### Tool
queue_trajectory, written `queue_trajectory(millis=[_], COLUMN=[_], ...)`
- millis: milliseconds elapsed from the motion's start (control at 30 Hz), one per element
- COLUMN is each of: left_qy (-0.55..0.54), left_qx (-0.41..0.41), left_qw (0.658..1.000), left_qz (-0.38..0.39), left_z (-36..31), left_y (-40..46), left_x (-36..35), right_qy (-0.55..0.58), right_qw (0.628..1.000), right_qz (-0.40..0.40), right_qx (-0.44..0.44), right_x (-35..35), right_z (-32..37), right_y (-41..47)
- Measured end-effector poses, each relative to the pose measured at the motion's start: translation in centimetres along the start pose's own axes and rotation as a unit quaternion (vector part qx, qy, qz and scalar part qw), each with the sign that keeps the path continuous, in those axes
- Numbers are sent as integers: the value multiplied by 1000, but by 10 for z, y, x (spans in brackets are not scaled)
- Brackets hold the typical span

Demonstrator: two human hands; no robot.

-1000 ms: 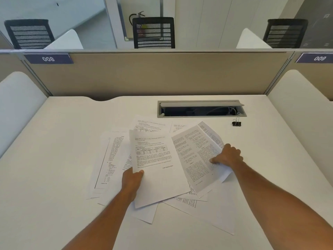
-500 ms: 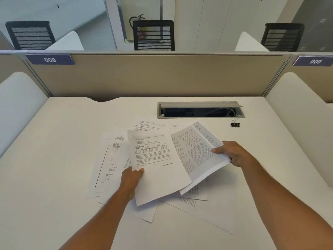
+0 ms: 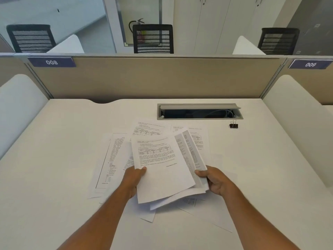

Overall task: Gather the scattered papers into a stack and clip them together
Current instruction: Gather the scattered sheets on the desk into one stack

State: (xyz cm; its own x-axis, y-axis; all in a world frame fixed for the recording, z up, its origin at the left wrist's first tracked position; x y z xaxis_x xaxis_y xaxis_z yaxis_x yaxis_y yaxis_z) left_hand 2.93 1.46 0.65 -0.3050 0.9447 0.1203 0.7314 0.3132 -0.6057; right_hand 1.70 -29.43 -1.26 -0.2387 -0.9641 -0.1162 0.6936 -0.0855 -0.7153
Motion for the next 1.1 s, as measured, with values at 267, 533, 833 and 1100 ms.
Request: queue_trajectory(millis=[267,533,833,1100], left_qy=[43,43,123,68], left_qx=[-82,-62,-91,-230], left_qw=[995,997,985,970], left_qz=[-41,-1,75,34], left_z=[-3,1,5,-39], left_y=[-1,5,1,-34], left_x=[-2,-5,-2,-6], right_qy=[95,32,-111,-121], right_qw=[995,999,988,946], right_qz=[-24,19,-68,-107], right_qx=[-34,-1,87,282], right_x=[-2,-22,-23,-53], right_z=[-13,-13,13,55], right_y=[-4,-23,-11,-43])
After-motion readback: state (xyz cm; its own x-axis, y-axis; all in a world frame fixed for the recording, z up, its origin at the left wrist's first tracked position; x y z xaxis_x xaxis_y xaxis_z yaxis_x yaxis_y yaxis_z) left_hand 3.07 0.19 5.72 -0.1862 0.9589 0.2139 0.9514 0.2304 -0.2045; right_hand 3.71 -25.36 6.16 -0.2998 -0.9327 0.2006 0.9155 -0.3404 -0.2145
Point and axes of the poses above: each hand's wrist, its own y-axis towards the middle knuckle, its own x-axis out of the back of the hand, z = x × y, the point moved 3 cm from there along y, towards the middle knuckle, and after that the axes turned 10 degrees about -z, right-handed, at the moved point
